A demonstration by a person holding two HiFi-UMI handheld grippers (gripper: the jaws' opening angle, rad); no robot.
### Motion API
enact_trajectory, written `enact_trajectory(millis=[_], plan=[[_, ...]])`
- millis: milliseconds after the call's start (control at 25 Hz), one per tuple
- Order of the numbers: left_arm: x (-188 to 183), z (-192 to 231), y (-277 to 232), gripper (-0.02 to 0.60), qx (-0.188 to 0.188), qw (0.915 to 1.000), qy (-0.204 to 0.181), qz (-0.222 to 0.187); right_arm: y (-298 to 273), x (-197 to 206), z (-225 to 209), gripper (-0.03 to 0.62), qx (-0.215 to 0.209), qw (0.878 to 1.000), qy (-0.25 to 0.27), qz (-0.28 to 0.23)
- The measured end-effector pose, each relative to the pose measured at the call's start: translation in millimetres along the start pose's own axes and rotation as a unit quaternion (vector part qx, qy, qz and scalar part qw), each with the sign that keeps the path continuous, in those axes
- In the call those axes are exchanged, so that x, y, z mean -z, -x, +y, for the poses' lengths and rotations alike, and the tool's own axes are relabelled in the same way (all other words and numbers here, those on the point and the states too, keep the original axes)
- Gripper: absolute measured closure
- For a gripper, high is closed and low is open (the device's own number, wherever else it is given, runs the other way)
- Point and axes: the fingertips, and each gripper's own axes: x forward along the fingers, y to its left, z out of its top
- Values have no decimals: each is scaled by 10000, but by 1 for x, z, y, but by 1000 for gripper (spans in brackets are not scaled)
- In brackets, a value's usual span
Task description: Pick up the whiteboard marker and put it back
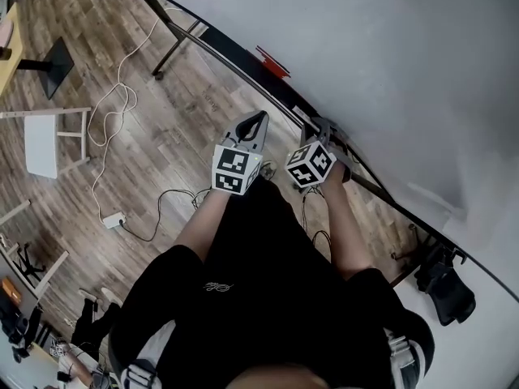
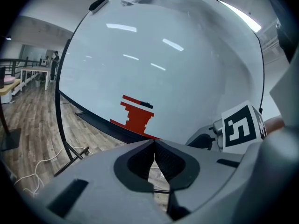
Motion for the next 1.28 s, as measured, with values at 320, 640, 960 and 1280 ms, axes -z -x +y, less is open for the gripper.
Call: enact_trajectory(millis=[320, 640, 960, 1280], plan=[[-12, -8, 9, 574, -110, 9998, 31, -153, 6, 1, 0, 469, 114, 9995, -186, -236], [-32, -40, 30, 574, -162, 9991, -207, -330, 76, -8, -21, 538, 673, 9754, -1312, -1640], [-66, -105, 51, 574, -24, 9963, -404, -764, 170, -4, -48, 591, 883, 8919, -3026, -3242], [-93, -157, 79, 574, 501, 9896, -852, -1043, 240, 22, -52, 591, 1302, 8319, -3696, -3930]])
